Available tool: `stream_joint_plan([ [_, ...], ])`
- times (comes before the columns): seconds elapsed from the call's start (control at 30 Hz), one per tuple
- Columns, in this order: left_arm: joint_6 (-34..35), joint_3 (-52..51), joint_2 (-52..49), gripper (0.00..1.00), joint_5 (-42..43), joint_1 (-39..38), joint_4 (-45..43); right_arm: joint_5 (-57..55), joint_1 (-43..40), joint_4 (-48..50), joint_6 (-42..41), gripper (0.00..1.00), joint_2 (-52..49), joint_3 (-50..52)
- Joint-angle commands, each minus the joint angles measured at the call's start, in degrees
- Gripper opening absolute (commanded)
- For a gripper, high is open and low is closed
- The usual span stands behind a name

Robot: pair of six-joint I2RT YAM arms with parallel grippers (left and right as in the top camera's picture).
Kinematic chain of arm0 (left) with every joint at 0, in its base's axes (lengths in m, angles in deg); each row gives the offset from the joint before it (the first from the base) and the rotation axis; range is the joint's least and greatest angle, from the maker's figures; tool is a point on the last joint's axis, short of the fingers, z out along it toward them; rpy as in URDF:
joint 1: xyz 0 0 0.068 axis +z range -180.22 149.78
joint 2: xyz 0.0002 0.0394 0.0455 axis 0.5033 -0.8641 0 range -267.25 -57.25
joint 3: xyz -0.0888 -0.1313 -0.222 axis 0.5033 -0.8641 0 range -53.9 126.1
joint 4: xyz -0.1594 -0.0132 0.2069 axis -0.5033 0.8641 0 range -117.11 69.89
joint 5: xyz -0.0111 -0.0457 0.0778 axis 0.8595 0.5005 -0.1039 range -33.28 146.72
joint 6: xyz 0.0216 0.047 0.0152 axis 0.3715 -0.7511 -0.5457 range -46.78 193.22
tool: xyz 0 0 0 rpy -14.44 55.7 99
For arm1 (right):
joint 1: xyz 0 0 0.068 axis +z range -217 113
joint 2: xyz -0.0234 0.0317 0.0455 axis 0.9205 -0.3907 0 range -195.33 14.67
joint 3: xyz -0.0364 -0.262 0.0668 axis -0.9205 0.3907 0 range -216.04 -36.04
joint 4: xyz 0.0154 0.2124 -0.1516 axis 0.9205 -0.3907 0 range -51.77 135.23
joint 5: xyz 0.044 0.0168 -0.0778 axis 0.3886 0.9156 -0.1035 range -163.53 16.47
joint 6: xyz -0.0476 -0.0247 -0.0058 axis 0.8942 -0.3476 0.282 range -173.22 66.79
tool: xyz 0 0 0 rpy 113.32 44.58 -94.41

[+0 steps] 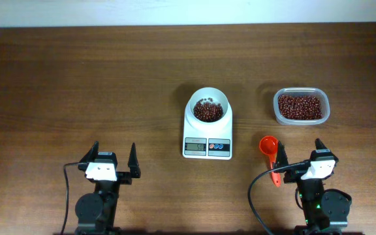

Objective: Scoop and weigh 50g on scale

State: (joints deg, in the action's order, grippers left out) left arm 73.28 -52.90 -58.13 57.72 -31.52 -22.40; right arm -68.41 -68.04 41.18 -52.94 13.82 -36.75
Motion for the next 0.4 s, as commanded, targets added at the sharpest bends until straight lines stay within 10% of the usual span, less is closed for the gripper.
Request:
stream_joint_plan([
  [0.0,-0.04,-0.5,0.59,0.99,-0.81,0.35,0.02,-0.7,0.33,-0.22,0.39,0.99,0.63,0.39],
  [0.37,-0.04,-0.5,0.59,0.99,-0.81,0.35,0.02,-0.68,0.33,-0.22,0.39,0.99,0.63,0.39],
])
